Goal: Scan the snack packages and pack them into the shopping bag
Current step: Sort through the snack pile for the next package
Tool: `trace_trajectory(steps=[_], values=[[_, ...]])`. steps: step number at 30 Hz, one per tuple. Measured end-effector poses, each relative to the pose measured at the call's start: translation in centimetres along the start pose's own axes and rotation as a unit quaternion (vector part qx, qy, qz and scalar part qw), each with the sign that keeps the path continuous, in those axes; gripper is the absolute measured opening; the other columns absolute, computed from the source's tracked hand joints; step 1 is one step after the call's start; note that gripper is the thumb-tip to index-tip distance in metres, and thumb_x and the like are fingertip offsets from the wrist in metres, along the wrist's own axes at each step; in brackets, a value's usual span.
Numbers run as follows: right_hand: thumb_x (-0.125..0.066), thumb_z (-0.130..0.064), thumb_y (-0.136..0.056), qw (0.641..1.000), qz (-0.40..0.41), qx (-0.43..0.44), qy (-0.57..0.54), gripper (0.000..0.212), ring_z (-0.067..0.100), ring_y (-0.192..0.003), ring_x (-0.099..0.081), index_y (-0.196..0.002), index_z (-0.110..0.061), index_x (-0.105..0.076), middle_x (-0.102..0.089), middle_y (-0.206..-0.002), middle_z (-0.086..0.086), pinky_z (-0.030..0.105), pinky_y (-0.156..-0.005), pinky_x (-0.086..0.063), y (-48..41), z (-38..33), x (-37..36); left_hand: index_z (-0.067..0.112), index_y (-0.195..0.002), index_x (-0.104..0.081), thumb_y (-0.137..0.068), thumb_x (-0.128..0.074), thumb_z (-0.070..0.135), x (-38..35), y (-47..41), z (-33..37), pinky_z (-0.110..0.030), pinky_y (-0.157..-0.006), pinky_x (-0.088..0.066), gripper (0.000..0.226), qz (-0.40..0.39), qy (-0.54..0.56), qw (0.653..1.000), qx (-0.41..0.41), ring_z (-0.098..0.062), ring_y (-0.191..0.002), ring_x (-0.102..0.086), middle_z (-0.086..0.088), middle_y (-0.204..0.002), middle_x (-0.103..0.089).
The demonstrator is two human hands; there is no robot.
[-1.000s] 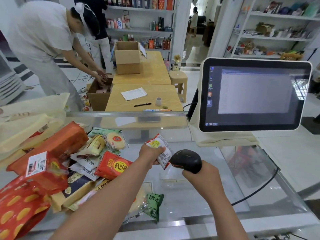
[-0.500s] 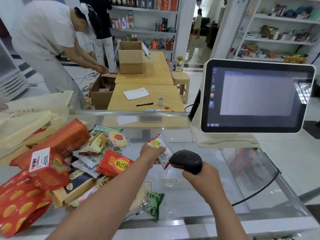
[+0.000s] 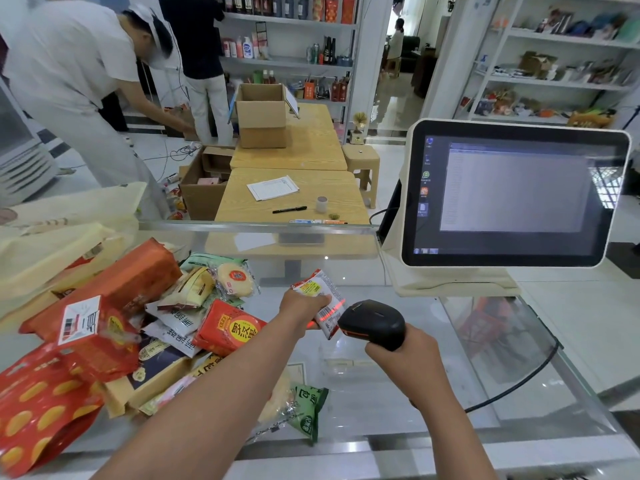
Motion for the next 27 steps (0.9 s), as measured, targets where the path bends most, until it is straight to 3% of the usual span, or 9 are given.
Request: trace_trajectory(steps=[5, 10, 15, 27], values=[[-0.068, -0.014, -0.069, 1.000, 0.000, 0.007, 0.018, 0.015, 0.007, -0.047, -0.039, -0.063, -0.012, -0.054, -0.048, -0.053, -0.006, 0.014, -0.043, -0.033, -0.1, 0.1, -0.2, 0.010, -0.115, -0.052, -0.083, -0.072, 0.006, -0.1, 0.3, 0.3, -0.030, -0.047, -0.056, 0.038, -0.005, 0.025, 1.000, -0.001, -0.023, -0.084, -0.069, -0.014, -0.109, -0.069], [-0.069, -0.014, -0.069, 0.999, 0.016, 0.018, 0.036, 0.018, 0.008, -0.049, -0.043, -0.063, -0.012, -0.052, -0.050, -0.054, -0.005, 0.017, -0.046, -0.035, 0.0, 0.0, -0.1, 0.008, -0.112, -0.053, -0.084, -0.072, 0.007, -0.1, 0.6, 0.3, -0.030, -0.049, -0.056, 0.034, -0.005, 0.023, 1.000, 0.004, -0.023, -0.083, -0.069, -0.014, -0.108, -0.069], [-0.069, -0.015, -0.072, 0.997, 0.029, 0.020, 0.062, 0.020, 0.007, -0.052, -0.048, -0.063, -0.017, -0.051, -0.053, -0.056, -0.005, 0.013, -0.045, -0.034, 0.1, -0.1, 0.2, 0.011, -0.113, -0.050, -0.085, -0.071, 0.008, 0.0, 1.2, 0.4, -0.025, -0.040, -0.053, 0.035, 0.001, 0.022, 1.000, 0.005, -0.026, -0.092, -0.070, -0.010, -0.104, -0.066], [-0.070, -0.014, -0.072, 0.997, 0.045, 0.029, 0.063, 0.026, 0.006, -0.051, -0.047, -0.061, -0.021, -0.047, -0.051, -0.055, -0.006, 0.011, -0.042, -0.034, 0.3, -0.5, 0.6, 0.013, -0.117, -0.050, -0.085, -0.071, 0.012, 0.2, 1.4, 0.5, -0.024, -0.041, -0.053, 0.038, 0.008, 0.007, 1.000, 0.007, -0.025, -0.094, -0.070, -0.011, -0.115, -0.067]])
Point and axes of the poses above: each hand's wrist, its own y-axis away from the middle knuckle, its own x-axis out of the back of the hand, z = x × y, the point moved 8 cm from there along -y, towards the middle knuckle
